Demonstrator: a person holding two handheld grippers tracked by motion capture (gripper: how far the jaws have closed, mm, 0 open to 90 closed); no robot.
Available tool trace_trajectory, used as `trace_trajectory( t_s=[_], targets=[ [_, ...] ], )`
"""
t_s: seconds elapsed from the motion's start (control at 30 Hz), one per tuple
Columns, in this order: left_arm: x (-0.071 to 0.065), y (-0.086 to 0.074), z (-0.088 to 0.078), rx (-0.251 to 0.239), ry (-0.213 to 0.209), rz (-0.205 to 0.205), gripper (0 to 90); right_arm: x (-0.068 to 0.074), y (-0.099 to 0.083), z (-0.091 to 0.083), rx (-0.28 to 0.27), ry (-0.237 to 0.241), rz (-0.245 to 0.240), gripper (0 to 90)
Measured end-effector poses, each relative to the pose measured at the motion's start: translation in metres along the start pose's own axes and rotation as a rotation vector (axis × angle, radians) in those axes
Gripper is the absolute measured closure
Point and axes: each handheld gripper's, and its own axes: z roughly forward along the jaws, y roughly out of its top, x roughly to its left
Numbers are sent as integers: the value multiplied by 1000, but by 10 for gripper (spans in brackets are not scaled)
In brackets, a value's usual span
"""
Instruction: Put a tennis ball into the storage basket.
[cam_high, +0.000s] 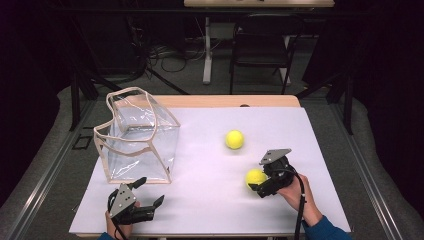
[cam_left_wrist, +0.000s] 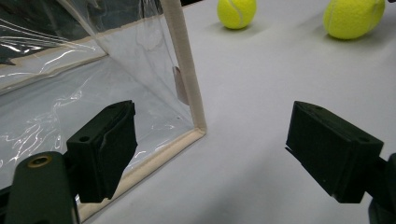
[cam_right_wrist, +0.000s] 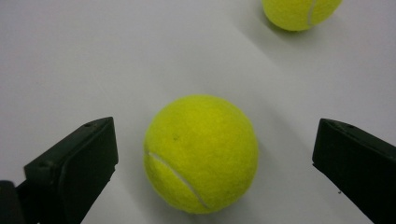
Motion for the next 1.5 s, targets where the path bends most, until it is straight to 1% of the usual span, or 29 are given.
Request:
trace_trajectory(
  t_s=[0.1,0.13,0.27,0.3,0.8,0.97,1.13,1.3,1.37,1.4,1.43,1.5],
  targets=[
    [0,0,0,0,0,0,161,0,0,2,7,7,0,0],
    [0,0,0,0,0,0,161,0,1,5,14,19,1,0],
    [0,0,0,-1,-1,-1,161,-1,2,10,29,29,-1,0],
    [0,0,0,-1,-2,-2,161,-1,2,13,36,38,0,0],
    [0,0,0,-4,-4,-6,161,-4,-3,25,78,61,22,0],
    [0,0,0,-4,-5,-7,161,-4,-4,28,97,68,21,0],
    [0,0,0,-4,-6,-5,161,-4,-5,30,110,65,19,2],
    [0,0,0,-5,-6,-8,161,-5,-6,31,117,61,22,44],
    [0,0,0,-6,-6,-8,161,-5,-6,31,121,60,25,75],
    [0,0,0,-6,-6,-9,161,-5,-6,31,122,55,24,116],
    [0,0,0,-6,-6,-9,161,-4,-7,31,122,55,27,136],
    [0,0,0,-5,-7,-7,161,-4,-7,32,129,52,30,144]
  ],
)
